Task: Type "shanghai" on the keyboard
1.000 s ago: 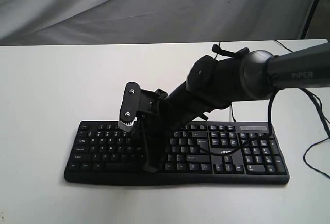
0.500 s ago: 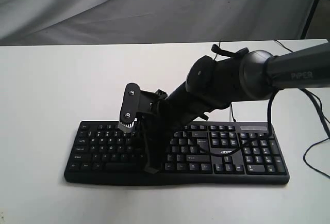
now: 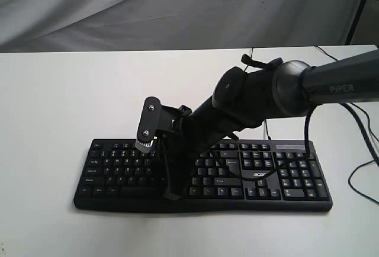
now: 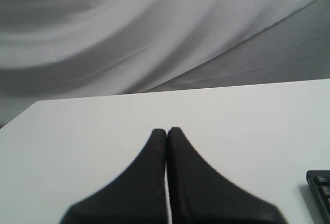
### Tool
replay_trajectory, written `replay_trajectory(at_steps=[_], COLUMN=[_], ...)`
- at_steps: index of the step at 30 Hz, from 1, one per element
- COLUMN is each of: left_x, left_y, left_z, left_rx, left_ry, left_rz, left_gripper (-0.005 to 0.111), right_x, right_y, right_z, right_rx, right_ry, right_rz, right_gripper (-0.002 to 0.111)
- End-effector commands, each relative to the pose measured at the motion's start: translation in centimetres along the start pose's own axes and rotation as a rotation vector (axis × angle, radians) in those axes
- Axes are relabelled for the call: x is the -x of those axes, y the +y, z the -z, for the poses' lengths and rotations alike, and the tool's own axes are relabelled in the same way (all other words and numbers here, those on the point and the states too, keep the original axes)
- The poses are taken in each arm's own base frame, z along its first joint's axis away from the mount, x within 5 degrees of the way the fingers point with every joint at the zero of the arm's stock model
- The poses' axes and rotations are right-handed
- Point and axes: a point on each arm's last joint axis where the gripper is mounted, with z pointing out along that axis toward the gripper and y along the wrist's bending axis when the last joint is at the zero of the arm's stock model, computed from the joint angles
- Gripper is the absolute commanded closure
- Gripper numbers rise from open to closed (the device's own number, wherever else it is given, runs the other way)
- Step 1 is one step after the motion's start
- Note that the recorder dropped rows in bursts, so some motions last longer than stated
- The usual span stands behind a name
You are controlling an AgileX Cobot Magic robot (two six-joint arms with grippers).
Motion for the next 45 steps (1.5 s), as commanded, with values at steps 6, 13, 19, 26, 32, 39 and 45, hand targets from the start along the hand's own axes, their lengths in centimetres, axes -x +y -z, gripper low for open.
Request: replay_trajectory(at_steps=[6,13,19,26,32,39,45], left_x=[-0.1,-0.1,-0.1,-0.1,-0.1,-0.1,-0.1], left_y=[0.0,0.0,0.0,0.0,0.0,0.0,0.0], left_z=[-0.1,-0.1,-0.1,-0.1,-0.1,-0.1,-0.1], left_rx=[-0.004,-0.004,-0.004,-0.004,-0.004,-0.004,-0.004], left_ry=[0.003,0.003,0.003,0.003,0.003,0.003,0.003], left_rz=[0.003,0.003,0.003,0.003,0.003,0.003,0.003], left_gripper=[0.106,0.106,0.106,0.106,0.106,0.106,0.106], right_x=[-0.1,-0.7,0.4,0.6,0.6,1.7,3.1], right_y=[-0.3,-0.2,-0.2,-0.1,-0.1,0.6,1.4], right_z=[-0.1,-0.8,0.7,1.1,1.1,0.5,-1.1], right_rx=[-0.005,0.010,-0.003,0.000,0.000,-0.013,-0.089], right_ry=[-0.005,0.012,-0.020,-0.026,-0.028,-0.056,-0.057], right_rz=[-0.007,0.002,0.020,0.021,0.016,-0.011,0.010], right_gripper=[0.108,0.108,0.108,0.108,0.108,0.108,0.108])
